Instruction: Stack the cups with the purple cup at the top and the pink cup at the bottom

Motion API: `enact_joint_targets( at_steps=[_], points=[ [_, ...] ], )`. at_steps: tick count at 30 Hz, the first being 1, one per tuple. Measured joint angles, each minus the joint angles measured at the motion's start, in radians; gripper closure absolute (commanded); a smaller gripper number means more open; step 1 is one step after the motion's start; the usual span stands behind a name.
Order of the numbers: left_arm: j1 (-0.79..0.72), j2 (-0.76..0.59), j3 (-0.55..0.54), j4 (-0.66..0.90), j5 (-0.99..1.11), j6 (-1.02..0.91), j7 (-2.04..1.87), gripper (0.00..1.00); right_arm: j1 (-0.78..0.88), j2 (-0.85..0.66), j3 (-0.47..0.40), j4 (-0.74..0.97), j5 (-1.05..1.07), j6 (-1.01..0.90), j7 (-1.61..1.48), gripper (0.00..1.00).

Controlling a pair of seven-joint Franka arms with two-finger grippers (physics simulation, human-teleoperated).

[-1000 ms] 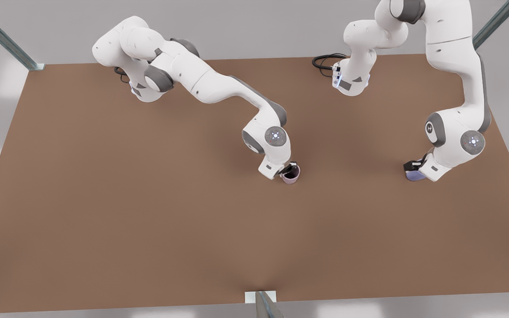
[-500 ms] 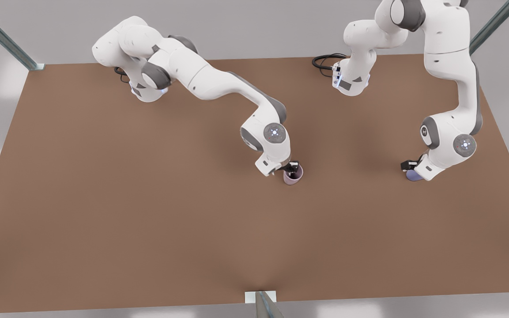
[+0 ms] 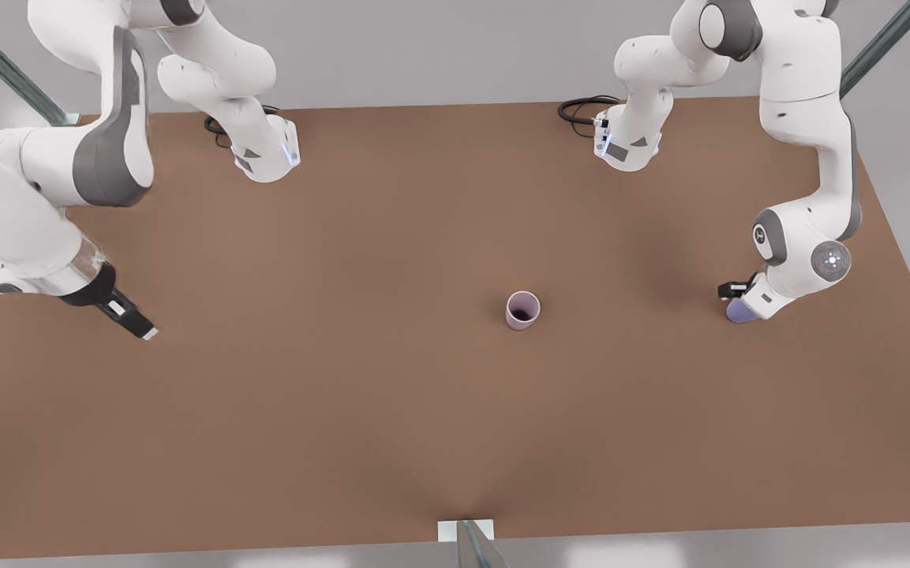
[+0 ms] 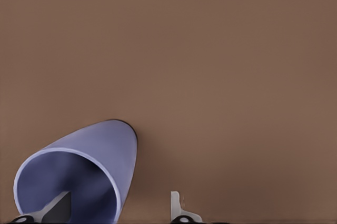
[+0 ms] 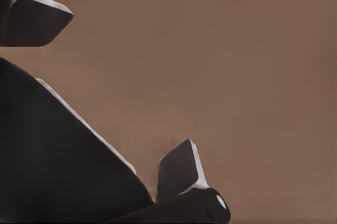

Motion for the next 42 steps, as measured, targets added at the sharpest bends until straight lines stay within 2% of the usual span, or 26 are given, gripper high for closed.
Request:
enact_joint_targets(
  at_steps=[2,6,10,16,21,23,26,28,31,33,37,42],
  points=[
    [0.0,0.009,0.0,0.0,0.0,0.002,0.002,0.34,-0.031,0.016,-0.007,0.027,-0.013,-0.054,-0.079,0.0],
    [0.0,0.023,0.0,0.001,-0.001,0.008,0.005,0.45,-0.058,0.026,-0.001,0.042,-0.022,-0.117,-0.217,0.0],
    [0.0,0.025,0.0,0.001,-0.001,0.013,0.008,0.68,-0.056,0.039,-0.002,0.069,-0.01,-0.133,-0.328,0.0],
    [0.0,0.022,0.0,0.006,0.001,0.013,0.009,0.77,-0.062,0.043,-0.005,0.109,0.009,-0.136,-0.454,0.0],
    [-0.019,-0.004,-0.032,0.058,0.005,-0.021,-0.001,0.79,-0.064,0.048,-0.005,0.111,0.011,-0.129,-0.531,0.0],
    [-0.086,-0.02,-0.037,0.096,0.006,-0.049,-0.015,0.79,-0.063,0.049,-0.005,0.111,0.011,-0.127,-0.556,0.0],
    [-0.302,-0.028,-0.039,0.251,0.006,-0.159,-0.059,0.79,-0.063,0.05,-0.005,0.111,0.011,-0.12,-0.589,0.0],
    [-0.411,-0.026,-0.078,0.334,0.0,-0.237,-0.097,0.79,-0.062,0.05,-0.005,0.111,0.01,-0.116,-0.608,0.0],
    [-0.45,0.006,-0.235,0.447,-0.019,-0.317,-0.168,0.79,-0.062,0.05,-0.005,0.111,0.01,-0.112,-0.633,0.0],
    [-0.477,0.045,-0.301,0.511,-0.024,-0.351,-0.219,0.79,-0.062,0.051,-0.005,0.115,0.01,-0.111,-0.647,0.0],
    [-0.548,0.109,-0.325,0.586,-0.029,-0.391,-0.32,0.79,-0.063,0.051,-0.005,0.117,0.011,-0.105,-0.672,0.0],
    [-0.564,0.135,-0.326,0.596,-0.025,-0.411,-0.423,0.79,-0.062,0.052,-0.005,0.117,0.011,-0.097,-0.696,0.0]
  ],
)
